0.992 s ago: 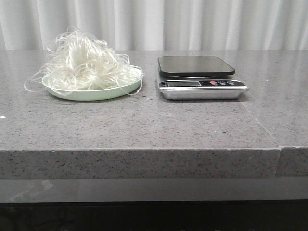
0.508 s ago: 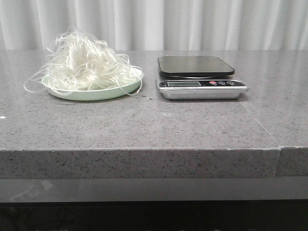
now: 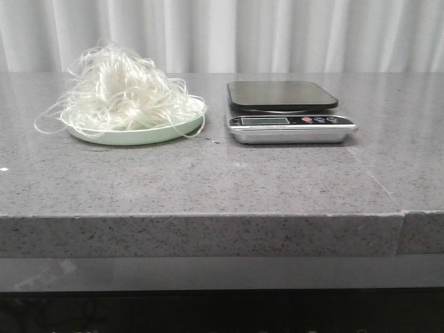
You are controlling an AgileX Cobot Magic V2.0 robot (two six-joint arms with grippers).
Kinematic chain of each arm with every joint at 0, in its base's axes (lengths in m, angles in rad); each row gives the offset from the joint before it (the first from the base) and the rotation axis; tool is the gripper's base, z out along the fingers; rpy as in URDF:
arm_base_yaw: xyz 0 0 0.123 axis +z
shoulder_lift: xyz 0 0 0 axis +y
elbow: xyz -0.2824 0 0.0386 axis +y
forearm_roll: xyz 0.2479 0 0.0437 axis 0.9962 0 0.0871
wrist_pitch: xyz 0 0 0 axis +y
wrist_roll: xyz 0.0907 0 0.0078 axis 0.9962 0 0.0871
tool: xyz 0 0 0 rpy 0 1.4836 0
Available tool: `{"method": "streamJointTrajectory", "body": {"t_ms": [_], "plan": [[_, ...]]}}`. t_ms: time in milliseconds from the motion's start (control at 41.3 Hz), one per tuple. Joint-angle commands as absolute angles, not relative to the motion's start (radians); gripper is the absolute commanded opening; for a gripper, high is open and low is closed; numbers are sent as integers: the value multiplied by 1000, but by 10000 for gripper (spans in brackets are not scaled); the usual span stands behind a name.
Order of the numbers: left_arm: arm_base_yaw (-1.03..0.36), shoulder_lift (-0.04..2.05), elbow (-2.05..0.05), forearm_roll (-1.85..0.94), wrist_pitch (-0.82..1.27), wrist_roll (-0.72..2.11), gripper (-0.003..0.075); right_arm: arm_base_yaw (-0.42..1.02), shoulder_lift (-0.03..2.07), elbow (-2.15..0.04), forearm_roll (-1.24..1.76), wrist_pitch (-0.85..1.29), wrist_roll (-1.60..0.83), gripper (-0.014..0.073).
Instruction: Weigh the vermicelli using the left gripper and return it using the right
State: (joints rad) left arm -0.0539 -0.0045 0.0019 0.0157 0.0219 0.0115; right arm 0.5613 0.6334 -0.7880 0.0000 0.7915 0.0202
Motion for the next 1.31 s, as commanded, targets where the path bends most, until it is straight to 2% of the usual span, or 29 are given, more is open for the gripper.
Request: {"method": "streamJointTrajectory", "body": {"t_ms": [0, 145, 242, 508, 678, 799, 968, 1283], "plan": [[-49, -25, 9, 7, -57, 7, 145, 554, 632, -812, -18, 731, 19, 159], [-49, -25, 9, 7, -57, 7, 145, 545, 597, -799, -17, 728, 19, 159], [-49, -23, 9, 7, -56, 7, 145, 471, 525, -748, -18, 670, 19, 159], [-49, -23, 9, 7, -56, 7, 145, 175, 218, -372, -18, 247, 19, 159], [-49, -23, 9, 7, -56, 7, 145, 65, 46, -136, -18, 70, 19, 159], [-49, -23, 9, 7, -56, 7, 145, 37, -28, -41, -18, 35, 19, 159], [-49, -23, 9, 7, -56, 7, 145, 35, -26, 21, -18, 18, 19, 159], [-49, -23, 9, 7, -56, 7, 145, 35, -26, 20, -18, 7, 20, 159]]}}
